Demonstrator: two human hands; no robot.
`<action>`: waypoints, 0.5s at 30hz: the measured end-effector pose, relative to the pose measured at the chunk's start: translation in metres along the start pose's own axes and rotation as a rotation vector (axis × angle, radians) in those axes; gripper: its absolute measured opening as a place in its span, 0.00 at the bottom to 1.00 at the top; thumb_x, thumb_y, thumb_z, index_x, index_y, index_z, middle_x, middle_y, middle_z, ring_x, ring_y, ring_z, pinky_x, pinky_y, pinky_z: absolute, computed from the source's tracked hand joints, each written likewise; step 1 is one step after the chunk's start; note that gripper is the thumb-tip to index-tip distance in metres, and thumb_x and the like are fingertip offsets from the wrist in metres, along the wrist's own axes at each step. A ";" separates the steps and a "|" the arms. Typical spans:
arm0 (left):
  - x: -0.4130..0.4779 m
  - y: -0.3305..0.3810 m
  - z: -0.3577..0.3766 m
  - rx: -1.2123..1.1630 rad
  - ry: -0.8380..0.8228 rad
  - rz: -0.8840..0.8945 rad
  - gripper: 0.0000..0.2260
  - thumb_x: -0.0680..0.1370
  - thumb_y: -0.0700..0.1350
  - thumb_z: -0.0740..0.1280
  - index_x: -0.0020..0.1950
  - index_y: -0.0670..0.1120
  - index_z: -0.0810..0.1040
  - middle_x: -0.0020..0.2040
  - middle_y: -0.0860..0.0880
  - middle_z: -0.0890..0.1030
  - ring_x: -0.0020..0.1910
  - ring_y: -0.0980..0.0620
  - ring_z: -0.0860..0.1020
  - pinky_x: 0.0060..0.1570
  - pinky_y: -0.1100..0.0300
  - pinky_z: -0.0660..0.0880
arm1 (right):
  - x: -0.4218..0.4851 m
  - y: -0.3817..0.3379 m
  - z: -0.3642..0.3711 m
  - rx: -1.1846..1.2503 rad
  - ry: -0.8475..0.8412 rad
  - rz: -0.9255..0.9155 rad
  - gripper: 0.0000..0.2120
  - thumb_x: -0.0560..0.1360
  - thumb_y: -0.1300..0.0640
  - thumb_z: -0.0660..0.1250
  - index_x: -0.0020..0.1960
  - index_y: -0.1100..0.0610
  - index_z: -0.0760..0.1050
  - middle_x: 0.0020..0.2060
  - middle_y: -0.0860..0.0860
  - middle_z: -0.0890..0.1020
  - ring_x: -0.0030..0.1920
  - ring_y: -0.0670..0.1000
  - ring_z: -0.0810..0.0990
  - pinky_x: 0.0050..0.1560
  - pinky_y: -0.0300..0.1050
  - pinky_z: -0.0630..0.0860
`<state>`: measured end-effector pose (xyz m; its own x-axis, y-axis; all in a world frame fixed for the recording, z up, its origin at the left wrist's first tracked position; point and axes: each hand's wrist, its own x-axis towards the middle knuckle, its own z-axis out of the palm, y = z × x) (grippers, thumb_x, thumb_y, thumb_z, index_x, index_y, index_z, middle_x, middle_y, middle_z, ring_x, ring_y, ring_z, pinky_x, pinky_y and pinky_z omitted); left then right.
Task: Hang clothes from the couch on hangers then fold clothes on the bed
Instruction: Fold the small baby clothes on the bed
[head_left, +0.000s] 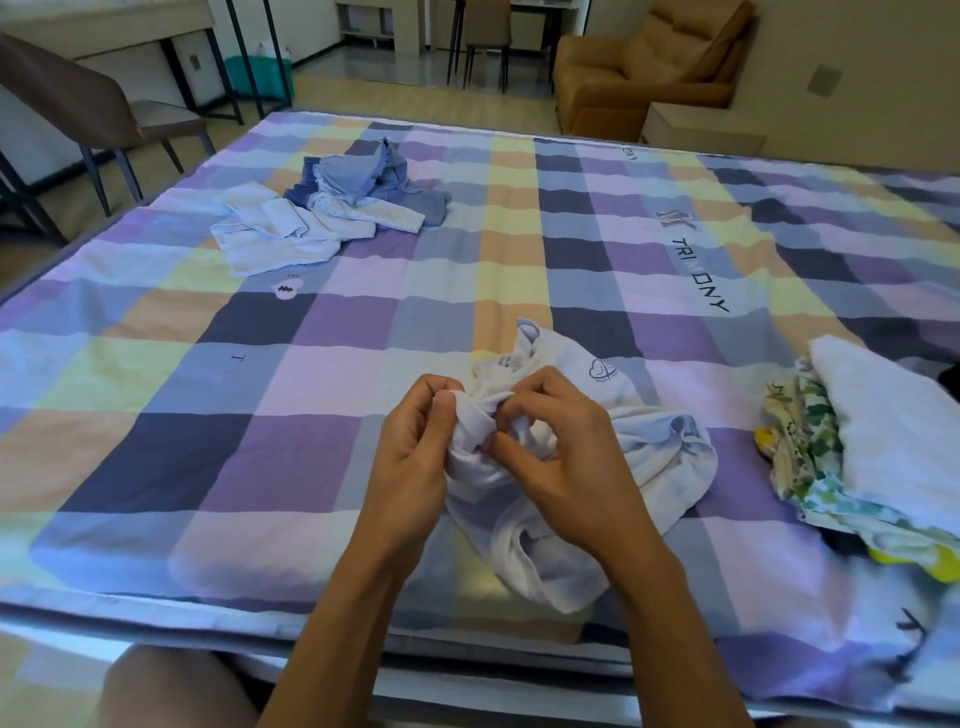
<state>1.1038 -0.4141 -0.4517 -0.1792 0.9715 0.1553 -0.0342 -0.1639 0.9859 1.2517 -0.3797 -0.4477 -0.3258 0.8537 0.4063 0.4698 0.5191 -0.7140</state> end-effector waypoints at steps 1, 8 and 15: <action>0.000 0.000 0.001 0.027 -0.003 0.013 0.12 0.82 0.54 0.59 0.50 0.46 0.74 0.41 0.57 0.80 0.43 0.60 0.79 0.46 0.65 0.78 | -0.001 0.000 0.001 0.049 -0.010 0.054 0.03 0.77 0.56 0.72 0.47 0.54 0.80 0.47 0.47 0.80 0.47 0.44 0.78 0.50 0.41 0.77; -0.010 0.006 -0.003 0.661 0.090 0.558 0.10 0.78 0.44 0.70 0.57 0.51 0.75 0.55 0.54 0.75 0.55 0.57 0.74 0.54 0.67 0.72 | -0.006 0.007 0.010 0.217 -0.001 0.254 0.05 0.79 0.49 0.70 0.47 0.50 0.80 0.41 0.46 0.83 0.44 0.48 0.82 0.47 0.38 0.79; -0.011 0.002 -0.010 0.725 -0.034 0.457 0.04 0.79 0.47 0.71 0.51 0.48 0.79 0.47 0.54 0.75 0.45 0.57 0.75 0.41 0.68 0.73 | -0.007 0.001 0.006 0.403 -0.046 0.237 0.04 0.77 0.54 0.72 0.48 0.55 0.83 0.40 0.51 0.85 0.44 0.53 0.85 0.49 0.47 0.83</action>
<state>1.0961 -0.4271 -0.4524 0.0078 0.8434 0.5373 0.6734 -0.4017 0.6207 1.2495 -0.3860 -0.4547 -0.2880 0.9394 0.1858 0.1830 0.2445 -0.9522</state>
